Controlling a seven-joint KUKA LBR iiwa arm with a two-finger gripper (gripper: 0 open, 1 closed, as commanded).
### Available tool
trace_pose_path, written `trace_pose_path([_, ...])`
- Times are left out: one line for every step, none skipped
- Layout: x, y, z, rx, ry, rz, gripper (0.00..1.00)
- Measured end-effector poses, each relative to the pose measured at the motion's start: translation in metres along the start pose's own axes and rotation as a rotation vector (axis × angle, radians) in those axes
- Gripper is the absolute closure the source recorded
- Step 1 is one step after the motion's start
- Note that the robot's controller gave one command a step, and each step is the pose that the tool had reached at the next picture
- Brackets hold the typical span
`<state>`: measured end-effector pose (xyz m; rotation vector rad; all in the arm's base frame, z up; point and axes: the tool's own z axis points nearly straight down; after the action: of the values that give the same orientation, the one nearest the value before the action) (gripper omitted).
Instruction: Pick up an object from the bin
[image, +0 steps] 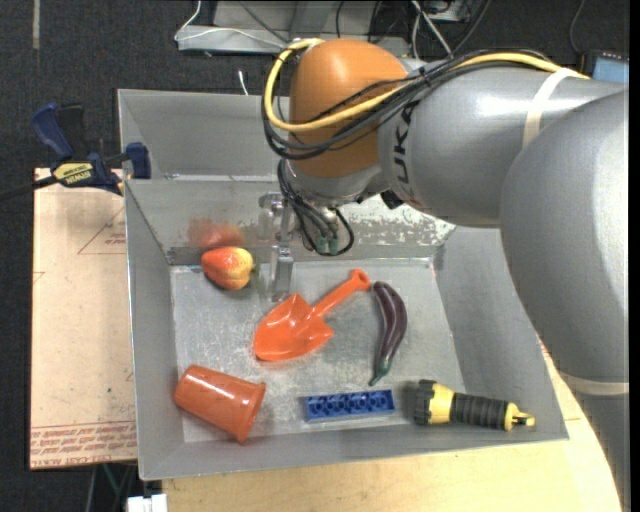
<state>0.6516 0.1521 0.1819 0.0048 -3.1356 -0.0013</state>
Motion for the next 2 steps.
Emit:
trace_pose_path([-0.002, -0.001, -0.005, -0.001, -0.008, 0.003, 0.00])
trace_pose_path([0.008, -0.077, 0.093, 0.000, -0.009, -0.286, 0.00])
